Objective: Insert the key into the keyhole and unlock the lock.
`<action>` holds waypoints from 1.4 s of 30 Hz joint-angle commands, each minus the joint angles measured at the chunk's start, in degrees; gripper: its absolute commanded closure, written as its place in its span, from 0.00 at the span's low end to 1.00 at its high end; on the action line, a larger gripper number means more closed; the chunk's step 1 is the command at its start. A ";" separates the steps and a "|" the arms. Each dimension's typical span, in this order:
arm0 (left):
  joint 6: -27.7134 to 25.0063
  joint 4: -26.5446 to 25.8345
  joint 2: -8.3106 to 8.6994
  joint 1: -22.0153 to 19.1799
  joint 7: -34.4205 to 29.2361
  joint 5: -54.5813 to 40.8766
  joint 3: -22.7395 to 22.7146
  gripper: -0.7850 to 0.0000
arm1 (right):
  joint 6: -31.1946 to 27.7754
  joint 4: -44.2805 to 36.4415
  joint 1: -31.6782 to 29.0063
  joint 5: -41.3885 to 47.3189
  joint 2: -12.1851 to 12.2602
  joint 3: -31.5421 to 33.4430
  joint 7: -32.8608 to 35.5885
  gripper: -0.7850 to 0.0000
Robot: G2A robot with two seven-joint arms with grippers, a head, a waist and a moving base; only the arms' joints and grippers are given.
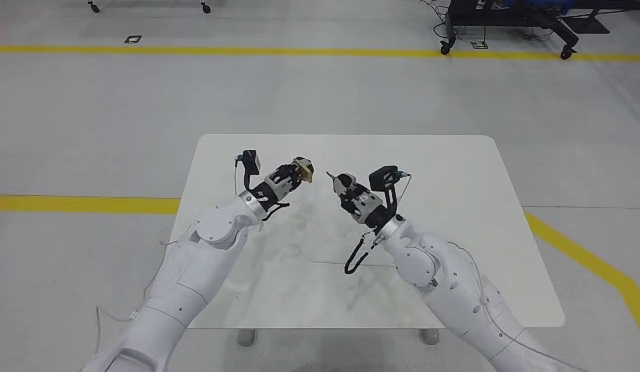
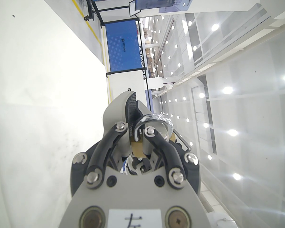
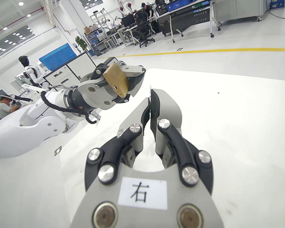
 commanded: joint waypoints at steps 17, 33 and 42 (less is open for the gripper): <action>-0.64 -0.32 -0.66 0.63 -0.82 2.98 -0.50 1.00 | -0.48 -1.95 -1.70 -2.26 -0.88 0.76 0.78 1.00; -1.47 -0.66 -1.05 1.31 -0.89 4.46 -1.68 1.00 | -0.94 -2.33 -2.87 -3.28 -1.55 1.86 1.07 1.00; -1.68 -0.80 -1.33 1.58 -0.16 6.08 -1.94 1.00 | -2.50 -2.90 -4.39 -3.98 -1.61 3.04 0.67 1.00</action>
